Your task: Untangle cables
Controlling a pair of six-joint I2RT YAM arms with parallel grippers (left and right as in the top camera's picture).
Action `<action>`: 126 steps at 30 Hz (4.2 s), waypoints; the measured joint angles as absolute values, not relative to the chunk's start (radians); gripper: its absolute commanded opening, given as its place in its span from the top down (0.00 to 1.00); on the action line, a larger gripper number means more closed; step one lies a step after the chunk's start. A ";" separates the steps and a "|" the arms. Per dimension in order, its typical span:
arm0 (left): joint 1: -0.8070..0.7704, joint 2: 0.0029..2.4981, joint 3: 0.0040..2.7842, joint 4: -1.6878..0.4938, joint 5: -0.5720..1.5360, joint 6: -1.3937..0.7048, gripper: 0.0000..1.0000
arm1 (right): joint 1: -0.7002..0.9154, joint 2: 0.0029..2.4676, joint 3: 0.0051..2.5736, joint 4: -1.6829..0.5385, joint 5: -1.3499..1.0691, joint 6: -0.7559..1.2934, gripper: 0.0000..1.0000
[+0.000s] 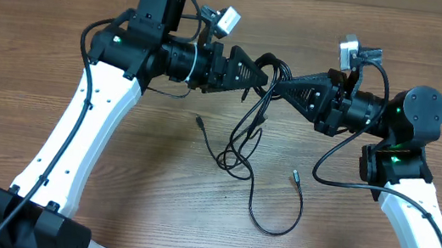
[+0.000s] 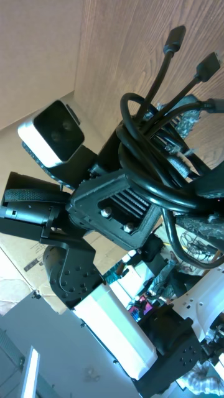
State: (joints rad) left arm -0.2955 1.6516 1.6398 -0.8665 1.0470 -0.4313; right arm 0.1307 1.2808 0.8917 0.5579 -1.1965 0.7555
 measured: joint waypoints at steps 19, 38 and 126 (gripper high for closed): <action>-0.363 1.652 1.640 -0.775 0.994 -0.579 0.74 | 0.131 1.281 0.892 0.557 -1.196 0.756 0.96; -0.365 1.652 1.640 -0.763 0.958 -0.567 0.96 | 0.131 1.280 0.892 0.440 -1.201 0.760 0.58; -0.471 1.652 1.640 -1.234 0.136 -0.174 0.96 | 0.386 1.278 0.894 -0.390 -0.714 0.084 0.29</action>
State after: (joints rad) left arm -0.4713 1.6516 1.6402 -1.2335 0.1364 -0.1738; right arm 0.3862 1.2781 0.8944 -0.3897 -0.7136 0.0845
